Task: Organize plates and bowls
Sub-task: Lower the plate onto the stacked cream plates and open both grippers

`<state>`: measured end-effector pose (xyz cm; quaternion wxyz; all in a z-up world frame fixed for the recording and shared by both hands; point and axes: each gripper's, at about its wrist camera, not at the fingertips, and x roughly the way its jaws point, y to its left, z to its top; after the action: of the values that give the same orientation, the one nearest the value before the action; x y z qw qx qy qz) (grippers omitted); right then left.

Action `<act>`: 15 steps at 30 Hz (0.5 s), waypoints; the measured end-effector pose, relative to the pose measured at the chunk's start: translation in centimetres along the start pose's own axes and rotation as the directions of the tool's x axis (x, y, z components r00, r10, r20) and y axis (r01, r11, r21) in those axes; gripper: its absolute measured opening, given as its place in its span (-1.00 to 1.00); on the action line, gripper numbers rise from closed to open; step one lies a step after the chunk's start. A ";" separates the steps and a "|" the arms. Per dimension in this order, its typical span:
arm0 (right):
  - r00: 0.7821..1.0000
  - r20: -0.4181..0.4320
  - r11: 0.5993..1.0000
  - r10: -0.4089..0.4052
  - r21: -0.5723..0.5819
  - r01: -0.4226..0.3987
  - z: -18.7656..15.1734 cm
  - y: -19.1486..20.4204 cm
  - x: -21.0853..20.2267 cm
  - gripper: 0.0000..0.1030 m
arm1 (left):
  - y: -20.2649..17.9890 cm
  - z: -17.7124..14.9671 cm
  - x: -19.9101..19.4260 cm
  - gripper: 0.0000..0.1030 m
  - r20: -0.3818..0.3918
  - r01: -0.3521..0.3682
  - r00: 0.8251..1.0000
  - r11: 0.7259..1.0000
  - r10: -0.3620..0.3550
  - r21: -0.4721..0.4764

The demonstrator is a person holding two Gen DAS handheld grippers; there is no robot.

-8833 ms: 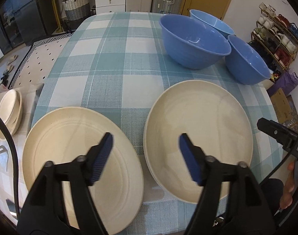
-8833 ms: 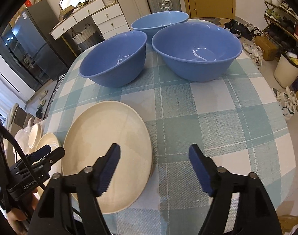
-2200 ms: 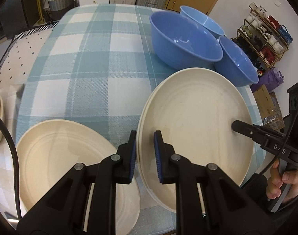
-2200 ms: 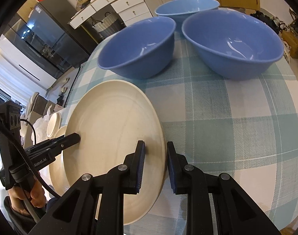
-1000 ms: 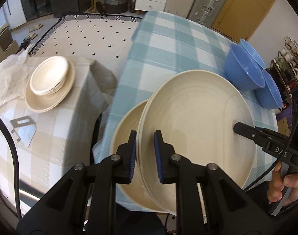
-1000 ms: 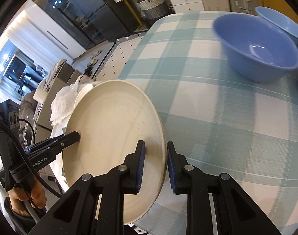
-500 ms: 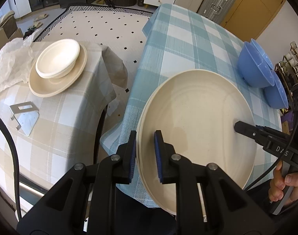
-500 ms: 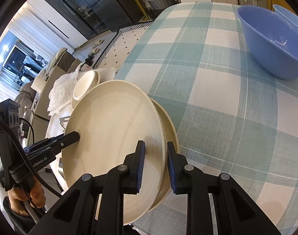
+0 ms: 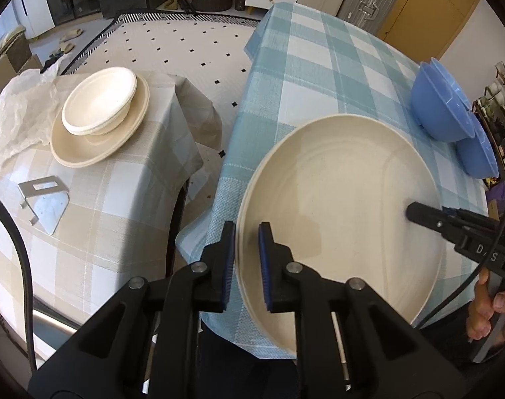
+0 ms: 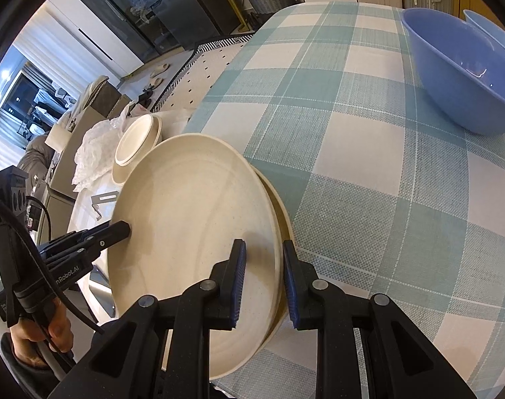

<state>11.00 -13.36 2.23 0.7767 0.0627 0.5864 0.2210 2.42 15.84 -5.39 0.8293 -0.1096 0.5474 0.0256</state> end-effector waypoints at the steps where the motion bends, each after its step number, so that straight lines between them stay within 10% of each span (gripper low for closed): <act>1: 1.000 0.001 1.000 -0.007 -0.003 0.007 0.0 0.1 0.0 -0.58 | 0.1 0.0 0.1 -0.78 -0.001 0.001 1.000 1.000 -0.001 -0.001; 15: 0.999 -0.004 0.999 -0.039 -0.013 0.039 -0.2 0.2 -0.6 -0.50 | 0.6 -0.2 0.0 -0.70 -0.001 -0.009 1.000 1.000 0.009 -0.007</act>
<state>10.67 -13.42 2.76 0.7800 0.0459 0.5878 0.2097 2.13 16.34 -5.55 0.8286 -0.1099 0.5481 0.0312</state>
